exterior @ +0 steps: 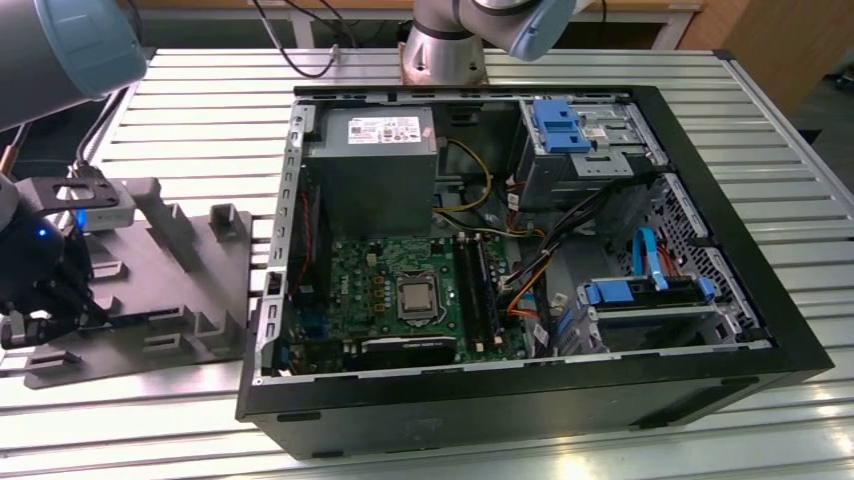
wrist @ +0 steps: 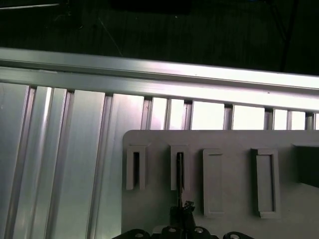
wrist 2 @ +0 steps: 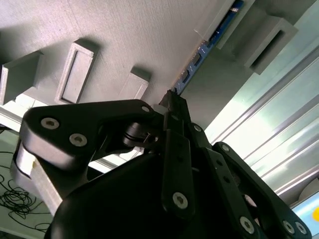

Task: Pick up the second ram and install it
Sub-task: 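Pick up the second ram and move it above second insertion slot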

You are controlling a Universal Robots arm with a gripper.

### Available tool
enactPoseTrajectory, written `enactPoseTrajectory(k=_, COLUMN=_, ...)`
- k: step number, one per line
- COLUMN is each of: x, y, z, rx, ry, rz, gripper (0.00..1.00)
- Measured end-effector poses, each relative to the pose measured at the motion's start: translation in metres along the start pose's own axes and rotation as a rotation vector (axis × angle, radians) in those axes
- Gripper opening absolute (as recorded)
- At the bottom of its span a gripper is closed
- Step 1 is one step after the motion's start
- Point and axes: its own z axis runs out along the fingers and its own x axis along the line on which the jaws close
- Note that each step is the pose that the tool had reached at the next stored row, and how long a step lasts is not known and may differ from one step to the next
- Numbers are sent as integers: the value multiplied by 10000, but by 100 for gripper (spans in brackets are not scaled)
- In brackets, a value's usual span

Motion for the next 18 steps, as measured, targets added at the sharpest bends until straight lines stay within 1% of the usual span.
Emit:
enactPoseTrajectory(k=5, x=-28, y=-2, z=4, rx=2, ry=-6, rz=119, gripper=12)
enactPoseTrajectory(k=13, x=-81, y=-7, z=13, rx=11, ry=-24, rz=594, gripper=12)
enactPoseTrajectory(k=18, x=-88, y=-8, z=14, rx=13, ry=-27, rz=634, gripper=12)
